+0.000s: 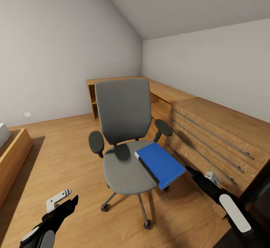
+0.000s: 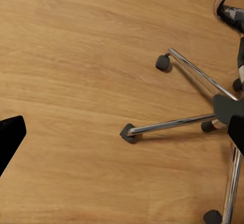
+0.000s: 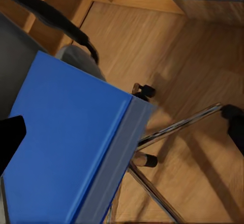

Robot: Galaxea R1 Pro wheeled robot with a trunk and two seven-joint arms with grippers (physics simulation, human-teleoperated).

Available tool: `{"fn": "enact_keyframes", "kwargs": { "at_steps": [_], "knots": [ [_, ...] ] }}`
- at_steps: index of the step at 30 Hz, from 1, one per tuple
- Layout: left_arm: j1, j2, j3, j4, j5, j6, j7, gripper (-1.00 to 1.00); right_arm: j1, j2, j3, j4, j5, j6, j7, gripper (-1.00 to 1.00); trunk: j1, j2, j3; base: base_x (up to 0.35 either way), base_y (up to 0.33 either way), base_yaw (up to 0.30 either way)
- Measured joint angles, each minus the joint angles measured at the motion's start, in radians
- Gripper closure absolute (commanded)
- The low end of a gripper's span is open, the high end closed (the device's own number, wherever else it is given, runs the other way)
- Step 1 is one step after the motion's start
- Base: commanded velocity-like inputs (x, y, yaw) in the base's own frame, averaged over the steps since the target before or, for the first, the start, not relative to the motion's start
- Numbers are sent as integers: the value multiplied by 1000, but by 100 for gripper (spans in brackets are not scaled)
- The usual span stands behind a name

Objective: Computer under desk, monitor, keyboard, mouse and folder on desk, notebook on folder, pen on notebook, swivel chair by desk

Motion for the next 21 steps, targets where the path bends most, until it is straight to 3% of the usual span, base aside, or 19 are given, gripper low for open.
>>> {"fn": "enact_keyframes", "kwargs": {
  "at_steps": [7, 21],
  "knots": [
    [0, -1, -1, 0, 0, 0, 0, -100, 1, -25, 0, 47, -72, 33, 114, -100, 27, -49, -22, 0, 0, 0],
    [0, -1, -2, 0, -1, 0, 0, -100, 1, -41, -1, 87, -130, 75, 237, -100, 81, -147, -66, 0, 0, 0]
  ]
}}
